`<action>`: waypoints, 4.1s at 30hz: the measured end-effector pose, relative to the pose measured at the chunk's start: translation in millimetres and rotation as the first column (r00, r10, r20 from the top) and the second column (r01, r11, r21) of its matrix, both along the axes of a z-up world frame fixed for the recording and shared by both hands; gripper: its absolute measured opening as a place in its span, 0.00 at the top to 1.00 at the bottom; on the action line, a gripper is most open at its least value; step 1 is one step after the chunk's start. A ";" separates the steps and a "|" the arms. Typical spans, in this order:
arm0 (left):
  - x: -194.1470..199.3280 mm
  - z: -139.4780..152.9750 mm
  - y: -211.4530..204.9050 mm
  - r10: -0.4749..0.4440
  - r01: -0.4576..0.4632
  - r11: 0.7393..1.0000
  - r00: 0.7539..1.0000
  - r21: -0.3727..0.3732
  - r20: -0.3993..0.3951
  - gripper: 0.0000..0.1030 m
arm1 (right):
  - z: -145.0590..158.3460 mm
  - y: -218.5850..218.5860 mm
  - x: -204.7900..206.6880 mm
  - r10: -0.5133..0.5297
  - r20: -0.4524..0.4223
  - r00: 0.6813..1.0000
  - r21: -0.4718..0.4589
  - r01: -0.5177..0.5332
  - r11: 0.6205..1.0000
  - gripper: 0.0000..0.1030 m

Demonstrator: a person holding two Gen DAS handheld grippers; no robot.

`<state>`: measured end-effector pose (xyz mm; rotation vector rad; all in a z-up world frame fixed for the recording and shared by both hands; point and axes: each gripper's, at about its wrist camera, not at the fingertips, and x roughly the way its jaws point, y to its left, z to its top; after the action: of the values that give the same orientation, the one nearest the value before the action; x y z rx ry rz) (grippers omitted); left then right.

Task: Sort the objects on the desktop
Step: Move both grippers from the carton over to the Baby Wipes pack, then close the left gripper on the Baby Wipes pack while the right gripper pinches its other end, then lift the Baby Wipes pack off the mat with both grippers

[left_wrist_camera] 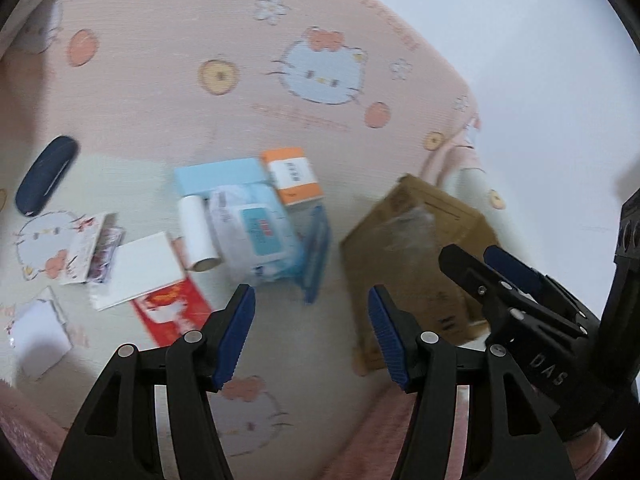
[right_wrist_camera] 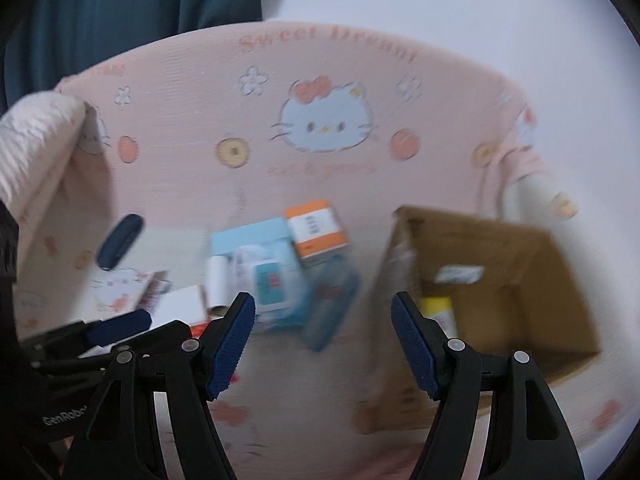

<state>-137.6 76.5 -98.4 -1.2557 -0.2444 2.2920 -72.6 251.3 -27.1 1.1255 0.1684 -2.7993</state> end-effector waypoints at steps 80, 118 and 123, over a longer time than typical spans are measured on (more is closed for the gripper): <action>-87.1 -164.7 -18.6 0.095 -0.120 0.991 0.949 0.066 0.300 0.77 | -207.2 12.3 -99.8 -0.014 0.408 0.913 -0.361 0.175 0.916 0.82; -20.0 -123.6 -60.0 0.114 -0.144 0.982 0.967 0.122 0.226 0.46 | -180.8 -3.1 -7.2 0.082 0.349 0.933 -0.432 0.083 0.898 0.33; -34.5 -151.9 -66.9 0.155 -0.193 0.978 0.928 0.083 0.338 0.46 | -196.4 -11.5 -14.9 0.095 0.385 0.918 -0.407 0.077 0.910 0.33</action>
<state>-172.1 9.6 -250.3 -1.6095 -0.6214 2.1609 -87.5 239.8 -223.5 1.5209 -0.4399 -2.3546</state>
